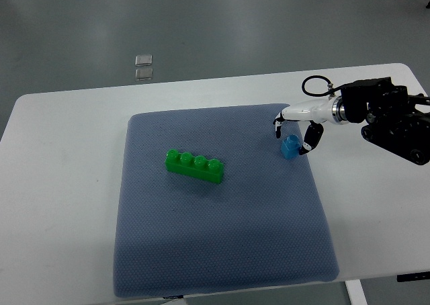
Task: Stack blue block on green block with right hand
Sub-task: 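Close the right hand fingers around the small blue block, then lift the blue block and carry it over the green block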
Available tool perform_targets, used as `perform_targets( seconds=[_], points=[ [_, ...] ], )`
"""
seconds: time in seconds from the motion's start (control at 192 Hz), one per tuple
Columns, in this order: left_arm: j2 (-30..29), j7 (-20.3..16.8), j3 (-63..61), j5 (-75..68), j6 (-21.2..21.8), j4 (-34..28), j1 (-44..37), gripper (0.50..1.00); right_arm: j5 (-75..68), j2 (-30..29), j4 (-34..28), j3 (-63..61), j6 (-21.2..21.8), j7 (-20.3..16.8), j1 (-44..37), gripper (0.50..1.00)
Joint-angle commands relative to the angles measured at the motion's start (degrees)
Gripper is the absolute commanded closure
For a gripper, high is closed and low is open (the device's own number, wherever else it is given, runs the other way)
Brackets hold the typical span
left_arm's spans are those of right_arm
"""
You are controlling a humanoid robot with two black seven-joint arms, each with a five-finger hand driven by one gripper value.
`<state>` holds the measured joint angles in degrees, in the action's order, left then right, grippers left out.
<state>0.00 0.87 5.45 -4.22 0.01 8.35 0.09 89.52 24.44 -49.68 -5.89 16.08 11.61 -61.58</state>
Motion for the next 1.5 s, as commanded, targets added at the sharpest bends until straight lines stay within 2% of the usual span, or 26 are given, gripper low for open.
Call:
perform_targets(
  seconds=[0.0,0.281,0.463,0.838,0.994,1.072,1.217,1.426,1.493],
  points=[
    [0.00,0.01,0.00,0.00,-0.01,0.00,0.00,0.500,0.04,-0.01,-0.07,0.00,0.00,0.00,0.06,0.603],
    [0.00,0.01,0.00,0.00,-0.01,0.00,0.00,0.500,0.04,-0.01,-0.07,0.09,0.09,0.00,0.06,0.638],
    [0.00,0.01,0.00,0.00,-0.01,0.00,0.00,0.500,0.04,-0.01,-0.07,0.09,0.18,0.08,0.06,0.697],
    [0.00,0.01,0.00,0.00,-0.01,0.00,0.00,0.500,0.13,-0.01,-0.07,0.09,0.18,0.26,0.06,0.746],
    [0.00,-0.08,0.00,0.00,-0.01,0.00,0.00,0.500,0.04,-0.01,-0.07,0.09,0.44,0.44,0.06,0.807],
    [0.00,0.01,0.00,0.00,-0.01,0.00,0.00,0.500,0.13,-0.01,-0.07,0.09,0.44,0.44,0.06,0.818],
    [0.00,0.01,0.00,0.00,-0.01,0.00,0.00,0.500,0.13,-0.01,-0.07,0.09,0.44,0.52,-0.03,0.877],
    [0.00,0.01,0.00,0.00,-0.01,0.00,0.00,0.500,0.13,-0.01,-0.07,0.09,0.53,0.52,0.06,0.924],
    [0.00,-0.08,0.00,0.00,-0.01,0.00,0.00,0.500,0.13,-0.01,-0.07,0.09,0.53,0.52,0.06,0.955]
  ],
)
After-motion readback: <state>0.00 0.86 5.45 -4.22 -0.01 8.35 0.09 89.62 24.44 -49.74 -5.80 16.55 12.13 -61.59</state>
